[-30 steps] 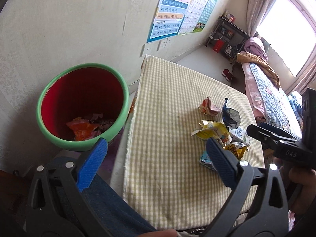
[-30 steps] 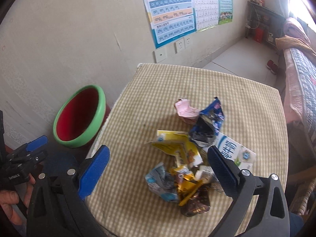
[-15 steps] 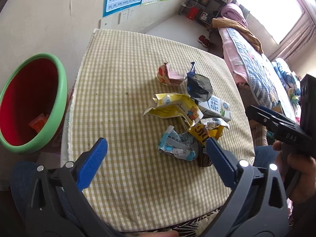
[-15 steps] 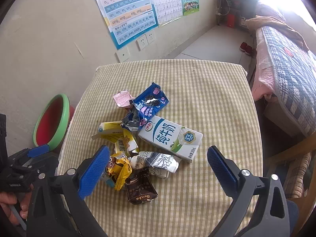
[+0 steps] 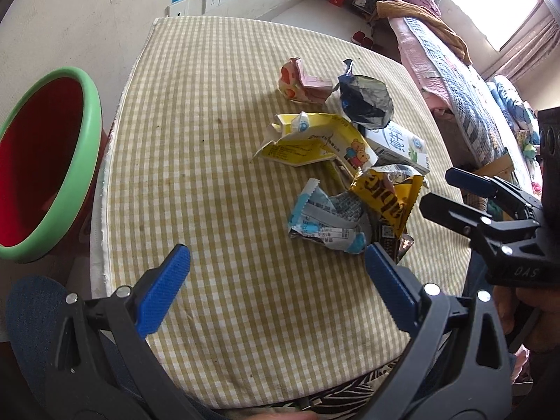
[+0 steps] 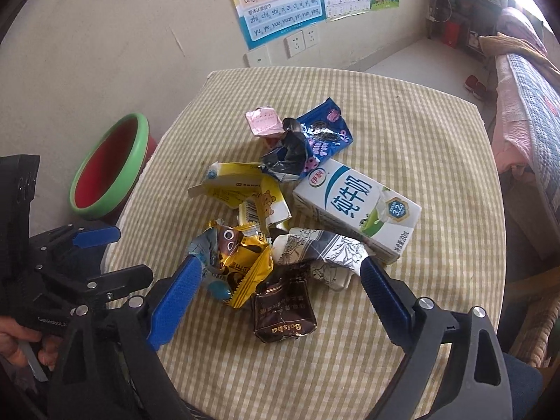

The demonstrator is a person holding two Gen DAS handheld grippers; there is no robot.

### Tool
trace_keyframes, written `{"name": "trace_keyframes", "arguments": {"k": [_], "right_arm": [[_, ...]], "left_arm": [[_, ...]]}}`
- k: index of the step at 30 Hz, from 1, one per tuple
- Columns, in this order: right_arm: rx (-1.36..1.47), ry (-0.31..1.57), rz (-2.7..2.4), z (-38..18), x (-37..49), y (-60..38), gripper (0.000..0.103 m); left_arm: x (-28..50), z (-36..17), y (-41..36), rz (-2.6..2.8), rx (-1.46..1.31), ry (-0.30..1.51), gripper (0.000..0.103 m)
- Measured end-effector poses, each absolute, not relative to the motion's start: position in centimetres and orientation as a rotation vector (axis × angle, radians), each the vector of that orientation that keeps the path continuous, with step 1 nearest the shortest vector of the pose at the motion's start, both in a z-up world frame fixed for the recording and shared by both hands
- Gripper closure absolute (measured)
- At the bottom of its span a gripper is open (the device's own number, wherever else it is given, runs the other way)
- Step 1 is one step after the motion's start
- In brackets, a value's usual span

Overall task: Collect trash
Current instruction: 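Move both open tools back over the trash on the table, then grasp the blue-white wrapper with the left tool while the right tool grasps the yellow snack bag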

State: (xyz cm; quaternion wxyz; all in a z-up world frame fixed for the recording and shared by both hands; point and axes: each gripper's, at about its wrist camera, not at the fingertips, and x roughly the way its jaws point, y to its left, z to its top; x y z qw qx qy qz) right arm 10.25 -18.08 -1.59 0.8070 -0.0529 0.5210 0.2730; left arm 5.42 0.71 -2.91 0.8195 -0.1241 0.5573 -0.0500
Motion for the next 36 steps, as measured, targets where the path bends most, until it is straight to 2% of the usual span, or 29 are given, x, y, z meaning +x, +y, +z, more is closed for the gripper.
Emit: {"name": "trace_keyframes", "arguments": {"k": [2,5,8,10,11,12,26,36], "right_arm": [[-0.124,1.127,0.591,-2.2,10.2,-17.5,0.018],[-0.139,1.155,0.605,-3.3,10.3,-16.7,0.027],[-0.166,1.171,0.608,-4.2,10.2,-16.0,0.046],[-0.157,1.183,0.609,-4.5,10.3,-16.1,0.067],[-0.149,1.192,0.609,-4.6,10.4,-16.2,0.075],[-0.135,1.199,0.614,-4.6,10.4,-16.4,0.077],[0.007,1.174,0.501,-1.5,11.2,-22.2,0.078],[0.011,1.171,0.471,-1.5,11.0,-22.7,0.077]], "left_arm": [[5.3,-2.9,1.1,-0.101,-0.27,1.188,0.006],[5.2,-2.8,1.2,-0.092,-0.255,1.185,0.006],[5.2,-2.9,1.2,-0.098,-0.25,1.185,0.006],[5.2,-3.2,1.2,-0.101,-0.259,1.192,0.006],[5.3,-3.4,1.1,-0.101,-0.26,1.195,0.006],[5.4,-3.5,1.1,-0.101,-0.258,1.197,0.006],[6.9,-5.2,-1.9,-0.186,-0.288,1.223,0.006],[9.2,-7.8,-3.1,-0.198,-0.355,1.292,0.022]]}}
